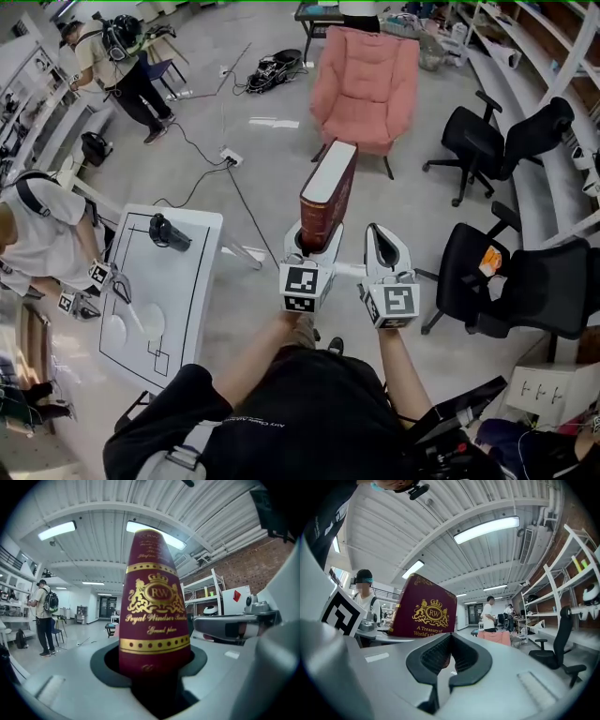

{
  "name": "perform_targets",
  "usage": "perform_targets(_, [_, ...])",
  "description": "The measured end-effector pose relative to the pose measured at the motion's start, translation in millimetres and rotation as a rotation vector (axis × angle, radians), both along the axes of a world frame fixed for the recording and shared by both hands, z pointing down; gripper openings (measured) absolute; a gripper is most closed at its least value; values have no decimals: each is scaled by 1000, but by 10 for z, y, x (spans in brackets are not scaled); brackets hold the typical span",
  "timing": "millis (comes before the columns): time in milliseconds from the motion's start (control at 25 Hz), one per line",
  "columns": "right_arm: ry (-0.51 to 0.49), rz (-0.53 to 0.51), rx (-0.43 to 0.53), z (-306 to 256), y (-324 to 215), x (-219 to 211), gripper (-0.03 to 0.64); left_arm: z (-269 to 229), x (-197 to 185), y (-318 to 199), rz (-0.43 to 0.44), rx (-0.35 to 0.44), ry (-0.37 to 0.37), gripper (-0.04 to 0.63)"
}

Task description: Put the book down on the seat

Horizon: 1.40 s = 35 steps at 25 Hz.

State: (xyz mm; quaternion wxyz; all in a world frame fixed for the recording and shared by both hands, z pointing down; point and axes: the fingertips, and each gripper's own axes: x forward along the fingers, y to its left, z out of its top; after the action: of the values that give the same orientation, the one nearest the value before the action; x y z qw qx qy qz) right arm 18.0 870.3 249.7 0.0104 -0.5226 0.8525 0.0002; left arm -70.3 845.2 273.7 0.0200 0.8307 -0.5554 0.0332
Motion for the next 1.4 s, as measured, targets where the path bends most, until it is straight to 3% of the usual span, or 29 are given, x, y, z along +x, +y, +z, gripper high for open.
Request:
perform_targets(320, [42,40,-31,132,-916,-375,12,118,-259,-905,71,-9,40,209])
perform_targets(560, [48,50,-56,103,-1504,-809,12,105,-625,-1463,112,-49,33,209])
perform_targets(720, [65,42,-71,150,-1766,-912,13,212,-673,-1776,122,-78,32,208])
perform_targets(1120, [6,17,-105,316,-2599,-264,12,477,-4,-2631,98,-147,-30,209])
perform_targets(1400, [-106,-73,-154,502,-3171,214,12,506,499,-3143,41,-157,-71,209])
